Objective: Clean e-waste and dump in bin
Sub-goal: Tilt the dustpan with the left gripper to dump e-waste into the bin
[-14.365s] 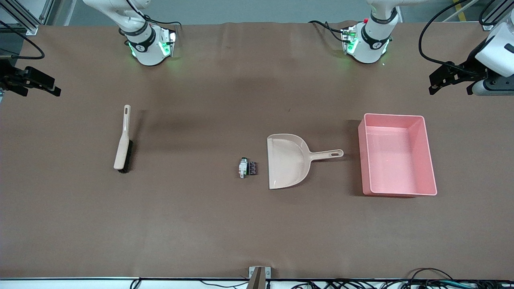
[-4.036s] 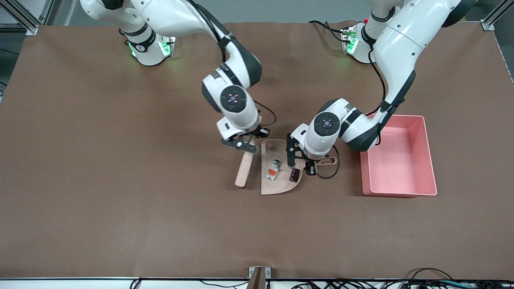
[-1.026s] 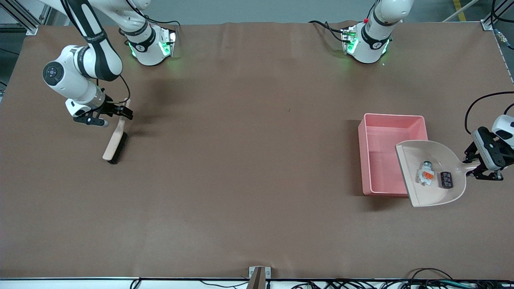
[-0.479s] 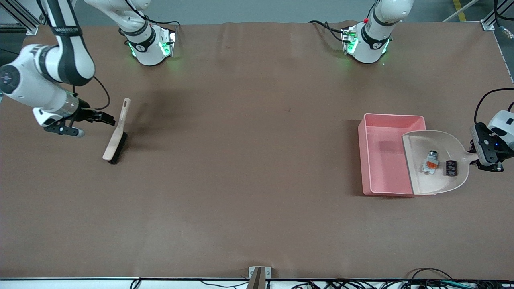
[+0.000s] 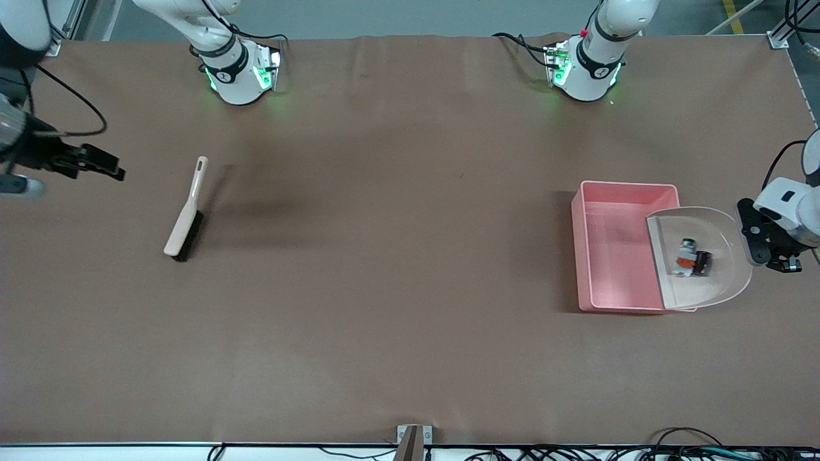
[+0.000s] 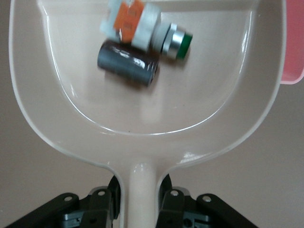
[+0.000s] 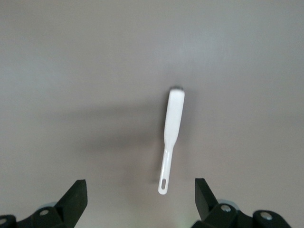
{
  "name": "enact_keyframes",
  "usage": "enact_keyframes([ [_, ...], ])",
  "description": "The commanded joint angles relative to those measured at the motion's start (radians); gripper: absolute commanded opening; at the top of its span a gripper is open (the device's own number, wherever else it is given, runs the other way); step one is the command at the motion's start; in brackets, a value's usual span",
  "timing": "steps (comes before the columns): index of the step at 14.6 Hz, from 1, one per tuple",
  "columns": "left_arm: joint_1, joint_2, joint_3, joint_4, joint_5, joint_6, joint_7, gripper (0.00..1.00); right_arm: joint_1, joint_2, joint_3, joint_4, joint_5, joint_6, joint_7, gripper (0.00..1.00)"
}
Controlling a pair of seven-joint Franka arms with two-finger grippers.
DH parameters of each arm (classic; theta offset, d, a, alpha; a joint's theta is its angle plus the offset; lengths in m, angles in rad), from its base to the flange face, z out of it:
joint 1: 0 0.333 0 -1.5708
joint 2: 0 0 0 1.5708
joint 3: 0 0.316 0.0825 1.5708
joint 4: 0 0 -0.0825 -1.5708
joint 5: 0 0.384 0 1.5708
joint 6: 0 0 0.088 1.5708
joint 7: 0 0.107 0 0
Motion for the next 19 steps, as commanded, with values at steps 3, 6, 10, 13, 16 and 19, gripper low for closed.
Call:
enact_keyframes([
  [3, -0.033, -0.045, -0.007, -0.008, 0.090, -0.055, -0.043, 0.00, -0.009, 0.141, -0.003, 0.295, 0.004, -0.042, 0.001, 1.00],
  [6, -0.041, -0.058, -0.042, 0.005, 0.101, -0.086, -0.054, 0.00, -0.012, 0.153, -0.004, 0.323, 0.004, -0.050, -0.001, 1.00],
  [10, -0.042, -0.058, -0.111, 0.067, 0.081, -0.084, -0.068, 0.00, -0.011, 0.150, -0.004, 0.363, 0.030, -0.061, -0.029, 1.00],
  [13, -0.131, -0.036, -0.133, 0.128, 0.006, -0.082, -0.155, 0.01, -0.013, 0.150, -0.006, 0.357, 0.030, -0.065, -0.030, 1.00],
  [16, -0.255, 0.011, -0.128, 0.171, -0.048, -0.082, -0.259, 0.01, -0.005, 0.152, -0.004, 0.357, 0.028, -0.070, -0.024, 1.00],
  [19, -0.379, 0.040, -0.121, 0.171, -0.048, -0.072, -0.394, 0.01, -0.005, 0.152, -0.003, 0.357, 0.028, -0.084, -0.025, 1.00],
])
